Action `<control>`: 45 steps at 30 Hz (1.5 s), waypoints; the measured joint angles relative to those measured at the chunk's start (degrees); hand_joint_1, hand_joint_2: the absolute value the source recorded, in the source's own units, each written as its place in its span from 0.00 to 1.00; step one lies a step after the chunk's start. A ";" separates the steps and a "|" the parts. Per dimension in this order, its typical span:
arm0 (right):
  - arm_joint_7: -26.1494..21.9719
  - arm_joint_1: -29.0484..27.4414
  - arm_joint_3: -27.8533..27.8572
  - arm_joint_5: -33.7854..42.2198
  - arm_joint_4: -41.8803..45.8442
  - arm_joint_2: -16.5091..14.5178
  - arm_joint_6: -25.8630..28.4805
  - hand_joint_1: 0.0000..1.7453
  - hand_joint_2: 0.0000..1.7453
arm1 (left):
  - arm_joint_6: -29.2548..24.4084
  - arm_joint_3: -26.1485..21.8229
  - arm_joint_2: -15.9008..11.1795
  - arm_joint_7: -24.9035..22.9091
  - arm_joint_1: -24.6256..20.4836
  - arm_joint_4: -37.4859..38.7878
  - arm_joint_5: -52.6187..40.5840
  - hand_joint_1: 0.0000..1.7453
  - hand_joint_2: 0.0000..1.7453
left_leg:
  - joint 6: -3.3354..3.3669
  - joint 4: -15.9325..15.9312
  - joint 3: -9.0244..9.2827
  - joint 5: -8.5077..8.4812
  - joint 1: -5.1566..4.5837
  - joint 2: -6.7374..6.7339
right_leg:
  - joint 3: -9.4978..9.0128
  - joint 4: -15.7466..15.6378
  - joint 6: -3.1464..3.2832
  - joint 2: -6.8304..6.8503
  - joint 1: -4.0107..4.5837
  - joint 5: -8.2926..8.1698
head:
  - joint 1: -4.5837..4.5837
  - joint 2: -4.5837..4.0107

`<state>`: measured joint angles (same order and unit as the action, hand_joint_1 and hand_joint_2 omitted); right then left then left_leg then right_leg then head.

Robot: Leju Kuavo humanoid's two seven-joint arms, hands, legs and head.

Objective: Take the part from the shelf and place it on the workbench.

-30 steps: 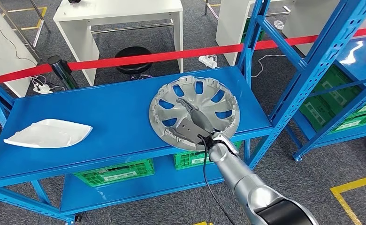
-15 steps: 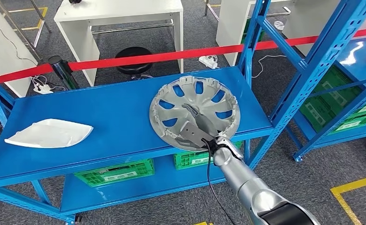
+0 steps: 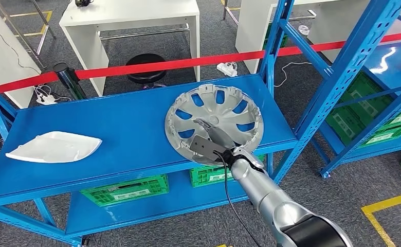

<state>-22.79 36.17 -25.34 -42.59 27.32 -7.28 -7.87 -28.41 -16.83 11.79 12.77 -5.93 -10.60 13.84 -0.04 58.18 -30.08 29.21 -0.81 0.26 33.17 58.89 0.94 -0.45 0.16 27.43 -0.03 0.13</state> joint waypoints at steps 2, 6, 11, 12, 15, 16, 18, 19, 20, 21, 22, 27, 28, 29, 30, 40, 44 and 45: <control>0.60 0.60 -0.46 -0.66 -0.68 0.01 -0.82 0.00 1.00 | -0.05 0.00 0.28 -0.22 -0.01 0.01 0.13 0.00 0.00 | 0.00 0.00 0.06 0.00 0.00 -0.01 | -0.04 0.00 -0.01 -0.02 0.00 -0.01 | 0.00 0.00; 2.60 2.15 -1.72 -2.58 -2.21 0.19 -2.72 0.00 1.00 | -0.25 0.00 0.88 -0.81 -0.07 0.01 0.20 0.00 0.00 | 0.00 0.00 0.19 0.00 0.00 -0.05 | -0.16 -0.01 -0.02 -0.07 0.00 -0.02 | 0.00 0.00; 5.22 3.95 -3.14 -4.13 -3.99 0.62 -4.35 0.00 1.00 | -0.28 0.00 1.26 -2.23 -0.27 0.02 0.31 0.00 0.00 | 0.01 0.00 0.25 -0.01 0.00 -0.06 | -0.24 -0.03 -0.08 -0.07 0.00 -0.06 | 0.00 0.00; 5.61 4.32 -3.38 -4.35 -4.27 0.85 -4.75 0.03 1.00 | -0.36 0.00 1.31 -2.45 -0.30 0.02 0.31 0.00 0.00 | 0.02 0.00 0.25 -0.01 0.00 -0.05 | -0.25 -0.04 -0.10 -0.07 0.00 -0.08 | 0.00 0.00; 6.30 5.26 -4.01 -5.02 -5.13 1.68 -5.45 0.65 1.00 | -0.78 0.00 1.51 -2.95 -0.31 0.03 0.37 0.00 0.00 | 0.09 0.00 0.24 -0.06 0.00 0.00 | -0.32 -0.09 -0.16 -0.03 0.00 -0.12 | 0.01 0.00; 6.45 5.53 -4.18 -5.22 -5.40 1.95 -5.58 0.86 1.00 | -0.97 0.00 1.56 -3.00 -0.31 0.03 0.45 0.00 0.00 | 0.12 0.00 0.24 -0.07 0.00 0.02 | -0.34 -0.11 -0.19 -0.02 0.00 -0.13 | 0.01 0.00; 6.75 6.08 -4.70 -5.56 -5.93 2.49 -6.03 1.00 1.00 | -1.48 0.00 1.67 -2.83 -0.31 0.04 0.63 0.00 0.00 | 0.13 0.00 0.23 -0.08 0.00 0.02 | -0.35 -0.13 -0.22 -0.01 -0.01 -0.15 | 0.01 0.00; 6.88 6.34 -5.00 -5.76 -6.16 2.78 -6.28 1.00 1.00 | -1.78 0.00 1.76 -2.58 -0.29 0.03 0.71 0.00 0.00 | 0.14 0.00 0.22 -0.08 0.00 0.02 | -0.35 -0.14 -0.23 -0.01 -0.01 -0.16 | 0.01 0.00; 6.93 6.53 -5.25 -5.94 -6.32 3.03 -6.46 1.00 1.00 | -1.99 0.00 1.87 -2.26 -0.27 0.03 0.75 0.00 0.00 | 0.14 0.00 0.21 -0.08 -0.01 0.02 | -0.36 -0.16 -0.24 -0.01 -0.01 -0.17 | 0.00 0.00; 6.96 6.70 -5.40 -6.11 -6.43 3.28 -6.57 1.00 1.00 | -2.16 0.00 2.00 -1.97 -0.25 0.03 0.78 0.00 0.00 | 0.15 0.00 0.20 -0.08 -0.01 0.02 | -0.36 -0.18 -0.25 -0.01 -0.01 -0.17 | 0.00 0.00; 7.00 6.85 -5.53 -6.27 -6.55 3.50 -6.66 1.00 1.00 | -2.26 0.00 2.14 -1.71 -0.23 0.04 0.80 0.00 0.00 | 0.16 0.00 0.19 -0.07 -0.01 0.02 | -0.37 -0.21 -0.26 -0.01 -0.01 -0.18 | -0.01 0.00; 6.64 7.31 -6.23 -6.55 -7.05 4.33 -6.62 1.00 1.00 | -2.22 -0.02 2.47 -1.09 -0.25 0.03 0.81 0.00 0.00 | 0.20 0.00 0.15 -0.05 -0.01 0.01 | -0.35 -0.28 -0.31 -0.01 -0.01 -0.21 | 0.00 0.00; 6.62 7.38 -6.35 -6.58 -7.08 4.40 -6.46 1.00 1.00 | -2.15 -0.02 2.49 -0.85 -0.27 0.03 0.80 0.00 0.00 | 0.21 0.01 0.14 -0.05 -0.01 0.02 | -0.35 -0.28 -0.32 -0.01 -0.01 -0.21 | 0.00 0.00; 6.54 7.43 -6.43 -6.58 -7.11 4.47 -6.29 1.00 1.00 | -2.15 -0.02 2.49 -0.49 -0.28 0.02 0.75 0.00 0.00 | 0.22 0.01 0.13 -0.05 -0.01 0.03 | -0.34 -0.29 -0.32 0.00 -0.01 -0.21 | -0.01 0.00; 6.40 7.47 -6.47 -6.57 -7.14 4.54 -6.18 1.00 1.00 | -2.24 -0.02 2.49 -0.08 -0.28 0.02 0.62 0.00 0.00 | 0.22 0.01 0.11 -0.05 -0.01 0.05 | -0.33 -0.29 -0.32 0.01 -0.01 -0.21 | -0.01 0.00; 5.46 7.45 -6.85 -5.94 -7.29 5.45 -3.08 1.00 1.00 | -6.50 0.40 2.42 3.77 -1.28 -0.04 -2.76 0.00 1.00 | 0.23 0.01 0.02 -0.05 -0.01 0.07 | -0.24 -0.29 -0.32 0.01 -0.01 -0.20 | 0.01 0.00; 4.86 7.32 -6.89 -5.86 -7.29 5.67 -1.68 1.00 1.00 | -7.01 0.77 2.16 5.38 -2.05 -0.14 -3.29 0.00 1.00 | 0.23 0.01 -0.01 -0.05 -0.01 0.06 | -0.21 -0.29 -0.32 0.01 -0.01 -0.21 | 0.00 0.00; 4.79 7.27 -6.92 -6.04 -7.29 5.69 -1.42 1.00 1.00 | -7.10 0.96 2.07 5.64 -2.25 -0.15 -3.33 0.00 1.00 | 0.23 0.01 -0.02 -0.05 -0.01 0.07 | -0.21 -0.29 -0.32 0.01 -0.01 -0.21 | 0.00 0.00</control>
<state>-17.99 43.44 -32.26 -48.63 20.02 -1.58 -9.29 -35.52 -15.87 13.86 18.41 -8.18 -10.75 10.50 0.19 58.18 -30.10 29.15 -0.82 0.32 32.96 58.59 0.63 -0.44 0.15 27.23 -0.03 0.13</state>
